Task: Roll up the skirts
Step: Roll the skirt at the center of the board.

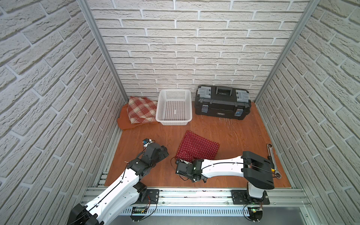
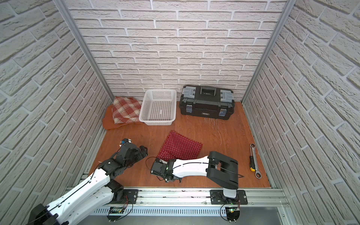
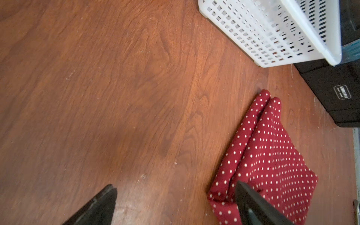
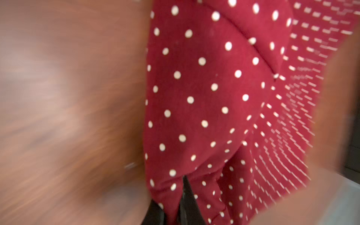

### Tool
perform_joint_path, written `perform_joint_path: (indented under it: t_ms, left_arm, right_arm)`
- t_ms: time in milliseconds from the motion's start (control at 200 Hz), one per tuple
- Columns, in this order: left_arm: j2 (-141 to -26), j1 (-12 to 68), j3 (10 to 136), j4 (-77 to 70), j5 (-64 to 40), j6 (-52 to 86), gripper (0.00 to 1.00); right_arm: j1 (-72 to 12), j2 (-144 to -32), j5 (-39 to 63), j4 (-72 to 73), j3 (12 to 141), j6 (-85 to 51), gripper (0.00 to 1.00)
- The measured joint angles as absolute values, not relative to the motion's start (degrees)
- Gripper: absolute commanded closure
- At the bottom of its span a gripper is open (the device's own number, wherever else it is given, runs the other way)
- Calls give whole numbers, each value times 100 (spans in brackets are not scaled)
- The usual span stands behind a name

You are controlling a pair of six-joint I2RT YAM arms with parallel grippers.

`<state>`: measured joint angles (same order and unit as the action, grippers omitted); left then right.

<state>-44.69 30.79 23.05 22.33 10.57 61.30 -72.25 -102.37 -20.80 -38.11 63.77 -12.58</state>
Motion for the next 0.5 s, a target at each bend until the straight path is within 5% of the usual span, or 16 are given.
perform_joint_path:
  t_ms: [500]
  left_arm:
    - [-4984, 3192, 2099, 1505, 685, 6136, 2]
  right_arm:
    - [-5229, -9349, 2694, -2003, 5017, -1726, 98]
